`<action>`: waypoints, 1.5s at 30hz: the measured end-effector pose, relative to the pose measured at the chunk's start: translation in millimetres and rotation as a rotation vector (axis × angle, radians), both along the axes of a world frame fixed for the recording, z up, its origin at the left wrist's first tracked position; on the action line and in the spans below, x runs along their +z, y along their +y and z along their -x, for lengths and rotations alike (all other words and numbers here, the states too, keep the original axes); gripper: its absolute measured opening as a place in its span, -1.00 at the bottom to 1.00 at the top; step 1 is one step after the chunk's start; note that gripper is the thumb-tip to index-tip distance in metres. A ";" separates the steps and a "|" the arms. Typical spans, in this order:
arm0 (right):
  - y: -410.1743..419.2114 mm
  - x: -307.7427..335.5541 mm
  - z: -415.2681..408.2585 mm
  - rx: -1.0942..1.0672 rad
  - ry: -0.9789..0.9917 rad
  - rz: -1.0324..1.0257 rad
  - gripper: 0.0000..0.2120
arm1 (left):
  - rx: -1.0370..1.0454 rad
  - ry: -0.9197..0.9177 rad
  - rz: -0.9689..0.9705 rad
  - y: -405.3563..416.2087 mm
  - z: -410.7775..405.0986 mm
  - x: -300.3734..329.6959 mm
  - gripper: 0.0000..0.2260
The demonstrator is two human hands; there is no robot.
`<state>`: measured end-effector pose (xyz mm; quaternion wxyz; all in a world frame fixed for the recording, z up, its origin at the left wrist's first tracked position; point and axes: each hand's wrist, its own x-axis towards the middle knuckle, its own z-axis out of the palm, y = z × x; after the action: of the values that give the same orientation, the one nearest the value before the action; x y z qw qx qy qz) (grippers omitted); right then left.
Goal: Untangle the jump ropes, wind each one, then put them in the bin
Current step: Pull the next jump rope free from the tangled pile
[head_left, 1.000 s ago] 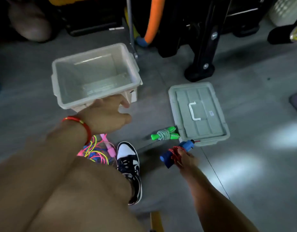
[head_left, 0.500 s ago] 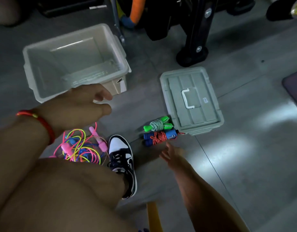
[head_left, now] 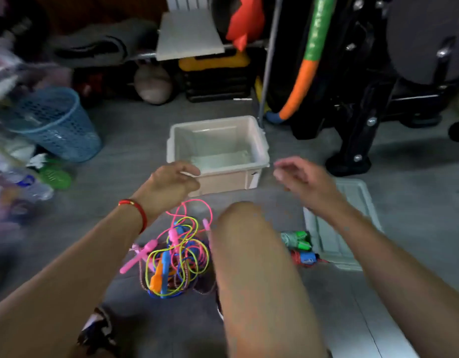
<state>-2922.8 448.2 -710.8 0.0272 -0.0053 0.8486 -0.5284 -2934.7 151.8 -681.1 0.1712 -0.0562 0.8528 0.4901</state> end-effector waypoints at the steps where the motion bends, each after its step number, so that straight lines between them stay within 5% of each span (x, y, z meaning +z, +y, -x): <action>1: -10.3 20.9 13.6 0.082 0.038 -0.023 -0.82 | -0.007 0.007 0.022 -26.8 -12.4 -0.9 -0.81; 7: -112.1 66.9 83.1 0.450 0.037 -0.291 -0.86 | -0.075 -0.109 0.439 -162.5 -85.7 -11.4 -0.75; 15: -267.7 -145.0 40.6 0.945 -0.270 -0.751 -0.85 | -0.149 -0.436 0.753 -207.0 -155.1 -50.9 -0.26; 19: -282.4 -233.2 3.8 0.889 -0.308 -0.819 -0.88 | -0.143 -0.397 0.831 -219.9 -173.3 -64.1 -0.25; 28: -342.1 -308.7 -14.4 0.819 0.080 -0.820 -0.72 | -0.064 -0.364 0.842 -253.0 -153.0 -81.6 -0.33; 33: -409.9 -331.7 26.8 0.975 -0.123 -0.865 -0.50 | 0.023 -0.397 0.812 -276.2 -142.8 -80.7 -0.37; 37: -439.5 -342.7 48.5 0.848 -0.318 -0.876 -0.68 | 0.059 -0.394 0.839 -285.4 -141.8 -84.8 -0.38; 41: -440.4 -353.4 43.5 0.787 -0.354 -0.998 -0.55 | 0.019 -0.429 0.879 -284.1 -140.9 -87.7 -0.38; 45: -430.8 -350.3 32.1 0.724 -0.359 -0.968 -0.75 | -0.038 -0.428 0.886 -279.9 -133.9 -83.6 -0.40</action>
<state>-2954.9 17.4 -1061.1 0.3457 -0.1906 0.9181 -0.0344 -2800.8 -128.1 -764.8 0.3109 -0.2075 0.9259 0.0545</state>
